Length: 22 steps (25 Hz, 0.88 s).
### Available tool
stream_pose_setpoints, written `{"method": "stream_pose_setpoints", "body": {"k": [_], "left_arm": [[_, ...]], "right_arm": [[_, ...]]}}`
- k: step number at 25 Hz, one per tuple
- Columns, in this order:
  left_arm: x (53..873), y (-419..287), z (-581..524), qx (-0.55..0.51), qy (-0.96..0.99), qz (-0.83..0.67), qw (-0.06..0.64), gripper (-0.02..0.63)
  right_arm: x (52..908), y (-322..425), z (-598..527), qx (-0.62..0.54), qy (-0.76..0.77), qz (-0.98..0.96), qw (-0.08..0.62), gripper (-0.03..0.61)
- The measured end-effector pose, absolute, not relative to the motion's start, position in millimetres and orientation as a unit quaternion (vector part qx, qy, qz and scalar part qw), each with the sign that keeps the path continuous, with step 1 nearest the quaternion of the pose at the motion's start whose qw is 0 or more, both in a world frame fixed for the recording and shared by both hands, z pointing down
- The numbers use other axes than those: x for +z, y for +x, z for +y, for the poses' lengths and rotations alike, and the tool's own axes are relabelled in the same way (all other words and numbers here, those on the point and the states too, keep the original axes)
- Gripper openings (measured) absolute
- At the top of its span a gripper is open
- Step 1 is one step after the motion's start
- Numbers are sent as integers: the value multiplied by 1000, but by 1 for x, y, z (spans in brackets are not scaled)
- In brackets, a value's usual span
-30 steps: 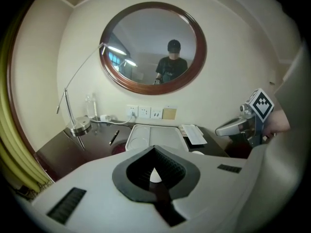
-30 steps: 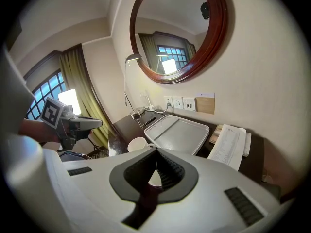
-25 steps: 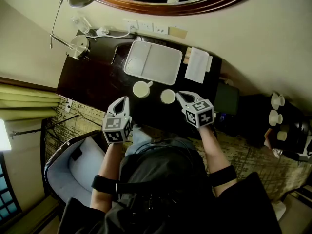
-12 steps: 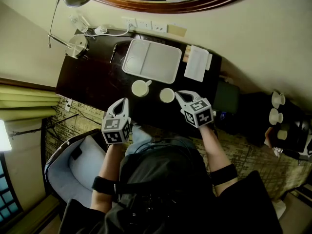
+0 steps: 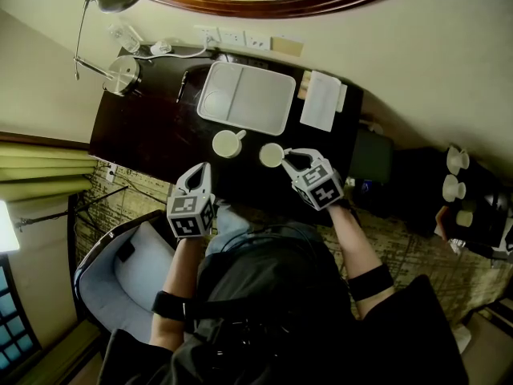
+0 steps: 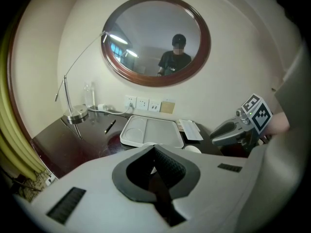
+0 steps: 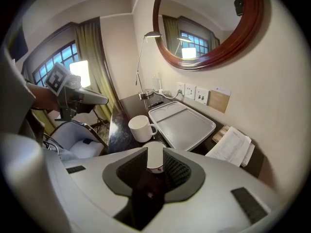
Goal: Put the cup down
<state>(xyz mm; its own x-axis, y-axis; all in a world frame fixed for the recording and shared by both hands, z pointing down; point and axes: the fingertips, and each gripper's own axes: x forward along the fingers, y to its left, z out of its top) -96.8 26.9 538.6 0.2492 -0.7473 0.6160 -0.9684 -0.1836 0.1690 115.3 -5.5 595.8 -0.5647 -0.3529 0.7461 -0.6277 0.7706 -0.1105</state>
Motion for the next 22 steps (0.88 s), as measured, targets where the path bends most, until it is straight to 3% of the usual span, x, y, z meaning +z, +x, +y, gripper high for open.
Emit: {"method": "stream_pose_setpoints", "body": {"k": [6, 12, 22], "left_arm": [[545, -96, 26, 215, 740, -573, 279, -14], [543, -96, 17, 206, 742, -573, 280, -14], [556, -113, 30, 206, 721, -591, 299, -14]], "right_arm": [[617, 98, 25, 165, 204, -866, 425, 239], [633, 96, 23, 85, 133, -856, 492, 412], [656, 76, 1, -79, -13, -819, 569, 419]]}}
